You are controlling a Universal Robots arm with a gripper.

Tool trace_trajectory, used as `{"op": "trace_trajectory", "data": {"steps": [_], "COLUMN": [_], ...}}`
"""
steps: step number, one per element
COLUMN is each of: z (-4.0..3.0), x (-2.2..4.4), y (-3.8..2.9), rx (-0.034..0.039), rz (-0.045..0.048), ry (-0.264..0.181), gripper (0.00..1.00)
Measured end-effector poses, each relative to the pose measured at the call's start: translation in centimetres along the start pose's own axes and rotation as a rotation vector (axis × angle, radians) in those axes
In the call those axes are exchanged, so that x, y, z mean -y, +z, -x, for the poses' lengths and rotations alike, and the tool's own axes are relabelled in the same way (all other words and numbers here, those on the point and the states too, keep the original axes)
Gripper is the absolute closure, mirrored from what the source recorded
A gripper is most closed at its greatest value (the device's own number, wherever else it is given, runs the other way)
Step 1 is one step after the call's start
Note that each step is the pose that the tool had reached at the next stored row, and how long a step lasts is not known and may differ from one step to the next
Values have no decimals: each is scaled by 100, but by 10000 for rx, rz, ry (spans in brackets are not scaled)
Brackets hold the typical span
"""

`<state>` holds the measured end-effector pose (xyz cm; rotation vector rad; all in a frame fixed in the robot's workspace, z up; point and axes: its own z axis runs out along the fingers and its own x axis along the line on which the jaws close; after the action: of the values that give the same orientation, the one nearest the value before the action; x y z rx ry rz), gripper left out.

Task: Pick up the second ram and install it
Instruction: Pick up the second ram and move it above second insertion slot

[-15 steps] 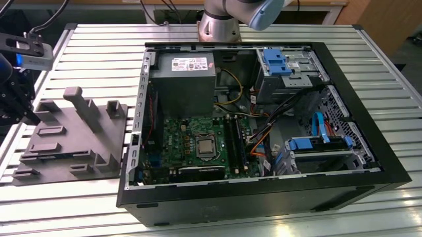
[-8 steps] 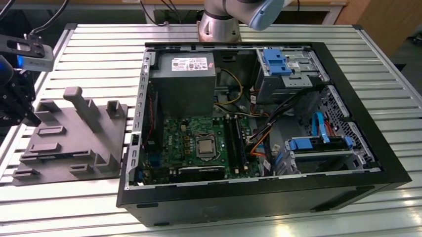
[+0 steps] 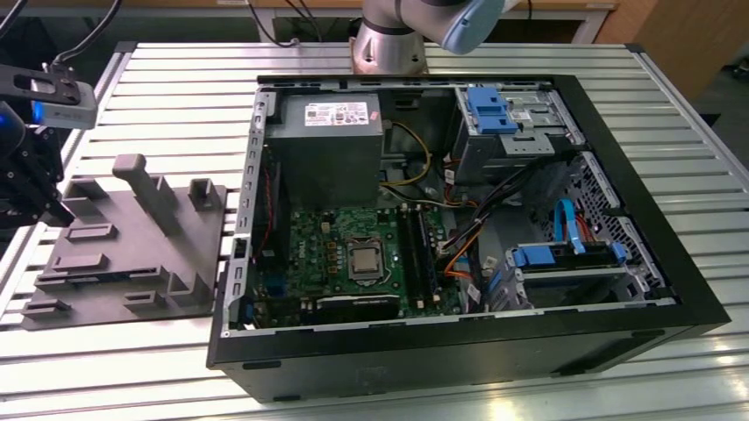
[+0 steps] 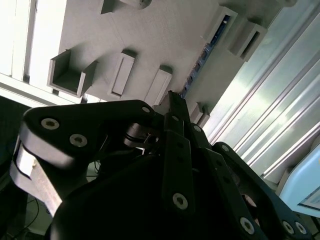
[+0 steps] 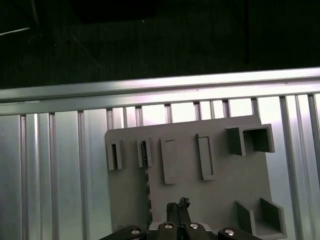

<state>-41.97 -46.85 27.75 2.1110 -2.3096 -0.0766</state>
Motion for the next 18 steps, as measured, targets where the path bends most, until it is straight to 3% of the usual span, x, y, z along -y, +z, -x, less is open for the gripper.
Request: {"op": "trace_trajectory", "data": {"steps": [18], "z": [-12], "x": [-2], "y": [55], "rx": [-18], "rz": [10], "ry": [-416], "gripper": [89]}}
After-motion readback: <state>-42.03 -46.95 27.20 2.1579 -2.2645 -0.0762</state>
